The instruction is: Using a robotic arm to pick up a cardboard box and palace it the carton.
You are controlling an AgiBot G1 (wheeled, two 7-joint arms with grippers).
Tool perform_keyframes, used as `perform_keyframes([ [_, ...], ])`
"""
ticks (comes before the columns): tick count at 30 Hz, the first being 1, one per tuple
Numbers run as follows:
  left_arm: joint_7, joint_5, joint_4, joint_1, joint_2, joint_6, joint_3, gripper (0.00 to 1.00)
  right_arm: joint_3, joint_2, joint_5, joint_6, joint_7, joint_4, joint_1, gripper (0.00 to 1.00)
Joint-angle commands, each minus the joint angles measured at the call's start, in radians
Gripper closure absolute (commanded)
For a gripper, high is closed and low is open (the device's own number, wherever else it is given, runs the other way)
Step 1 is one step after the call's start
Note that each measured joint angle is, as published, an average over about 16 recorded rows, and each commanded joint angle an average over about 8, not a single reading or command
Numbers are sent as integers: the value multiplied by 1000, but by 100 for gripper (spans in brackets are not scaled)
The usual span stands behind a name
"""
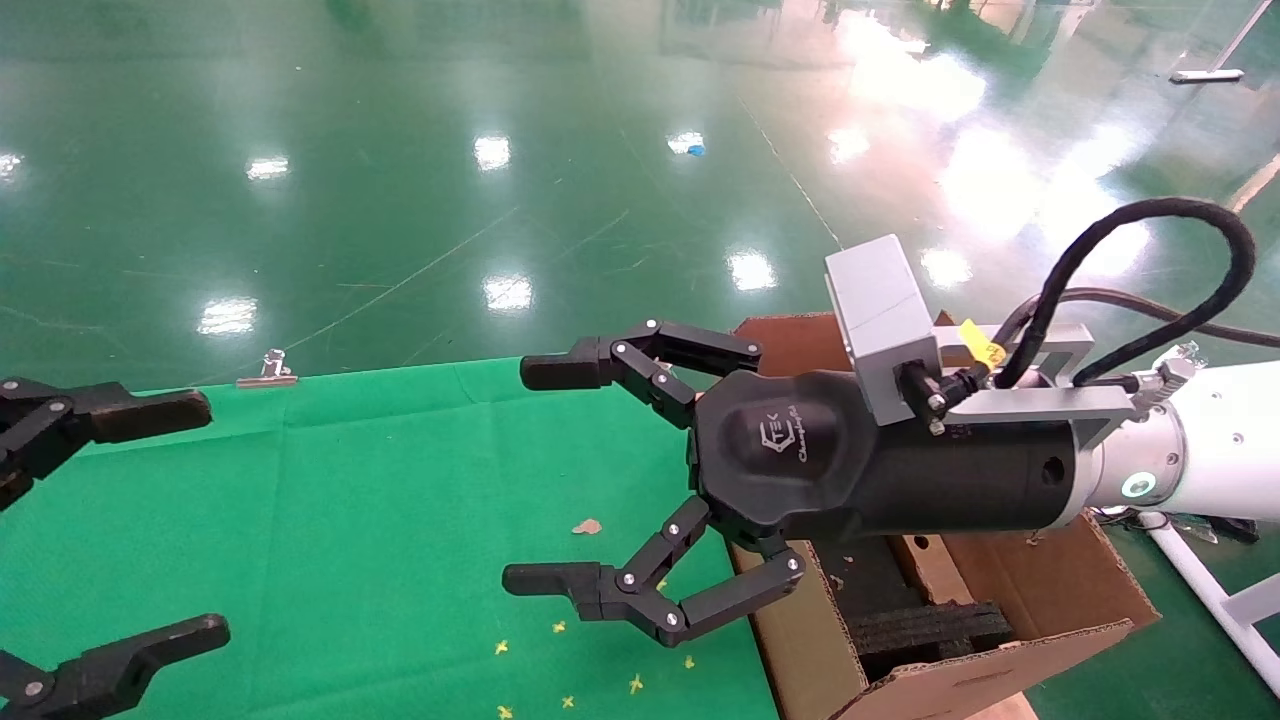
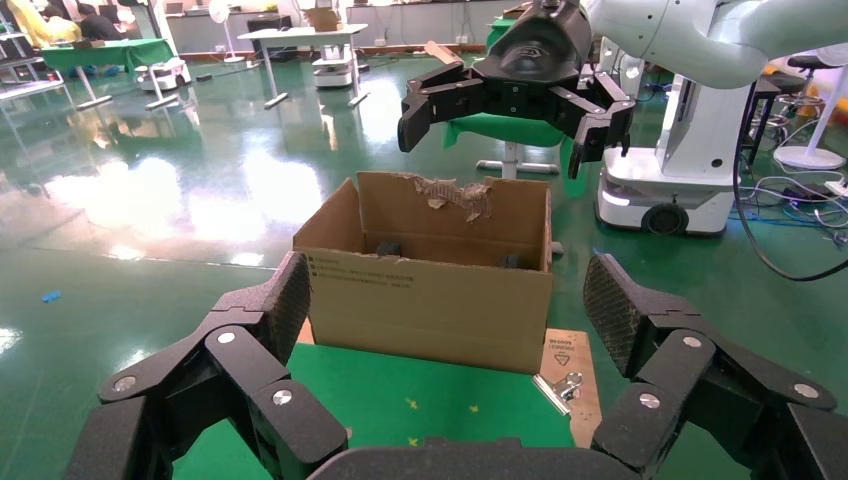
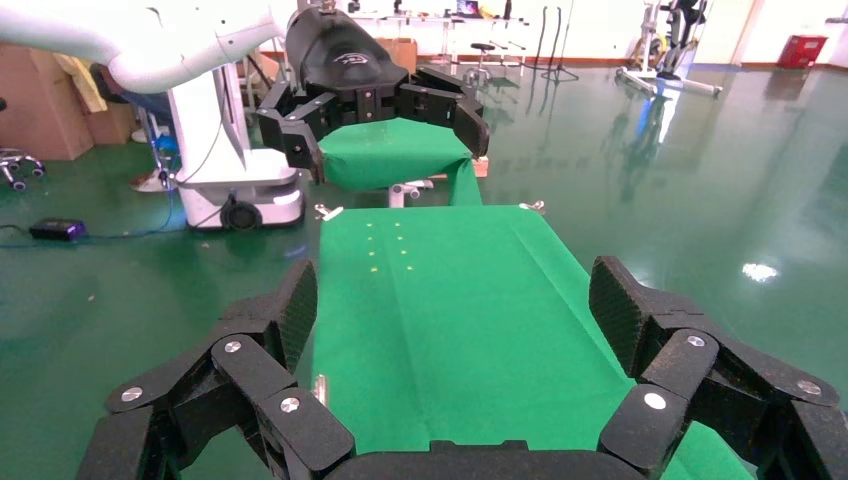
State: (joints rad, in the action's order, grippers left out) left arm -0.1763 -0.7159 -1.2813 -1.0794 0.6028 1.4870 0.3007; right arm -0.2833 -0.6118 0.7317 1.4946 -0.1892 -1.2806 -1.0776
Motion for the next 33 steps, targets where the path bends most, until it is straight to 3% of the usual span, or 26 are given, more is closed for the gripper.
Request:
perform_keyframes([
  [1, 0, 0, 0, 0, 0, 0, 0, 0, 0, 0, 0, 0, 0, 0, 0, 0],
  [33, 0, 0, 0, 0, 0, 0, 0, 0, -1, 0, 0, 0, 0, 1, -1, 0],
])
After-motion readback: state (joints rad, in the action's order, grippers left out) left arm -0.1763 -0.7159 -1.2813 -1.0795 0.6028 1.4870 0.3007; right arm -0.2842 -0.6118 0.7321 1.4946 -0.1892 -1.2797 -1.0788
